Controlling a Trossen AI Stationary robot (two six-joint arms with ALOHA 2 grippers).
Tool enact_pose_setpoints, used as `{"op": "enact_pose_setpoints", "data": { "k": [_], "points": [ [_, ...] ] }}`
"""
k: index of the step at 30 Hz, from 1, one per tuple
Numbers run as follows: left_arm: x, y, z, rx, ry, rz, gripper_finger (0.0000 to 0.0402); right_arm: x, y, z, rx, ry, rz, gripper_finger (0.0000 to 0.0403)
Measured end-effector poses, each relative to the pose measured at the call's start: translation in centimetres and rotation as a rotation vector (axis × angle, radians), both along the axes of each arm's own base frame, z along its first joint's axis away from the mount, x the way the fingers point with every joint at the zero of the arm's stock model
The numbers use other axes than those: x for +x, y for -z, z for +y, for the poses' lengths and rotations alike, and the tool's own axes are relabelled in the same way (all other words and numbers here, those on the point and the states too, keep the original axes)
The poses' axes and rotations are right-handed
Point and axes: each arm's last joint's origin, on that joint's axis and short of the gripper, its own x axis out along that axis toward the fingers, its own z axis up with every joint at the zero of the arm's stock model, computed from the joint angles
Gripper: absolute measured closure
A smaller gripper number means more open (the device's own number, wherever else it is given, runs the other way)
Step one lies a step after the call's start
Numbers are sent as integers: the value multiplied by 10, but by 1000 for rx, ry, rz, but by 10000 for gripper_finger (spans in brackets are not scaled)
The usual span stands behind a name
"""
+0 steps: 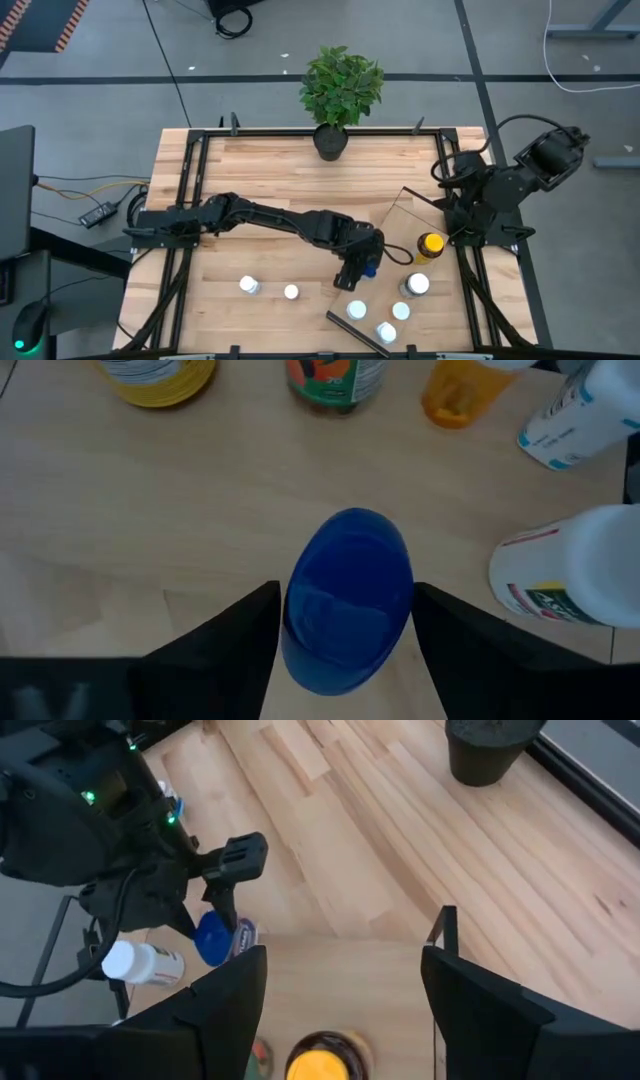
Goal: Pick and place medicine bottles onto shelf by color
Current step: Put the blue medicine bottle on the shelf
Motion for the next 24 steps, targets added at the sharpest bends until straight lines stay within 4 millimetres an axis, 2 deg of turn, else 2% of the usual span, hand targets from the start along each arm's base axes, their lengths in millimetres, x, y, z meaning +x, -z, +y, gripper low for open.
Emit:
{"op": "enact_pose_setpoints", "data": {
  "k": [9,13,18,24],
  "points": [
    [1,0,0,-22,2,-3,169,10,4,7,-14,9,30,131],
    [4,-4,-6,-110,48,-41,181,14,5,10,-27,4,44,131],
    [8,-8,-12,-132,66,-111,201,15,5,10,-34,-2,47,131],
    [7,-8,-13,-134,41,-103,215,15,6,11,-35,-16,54,131]
  ]
}}
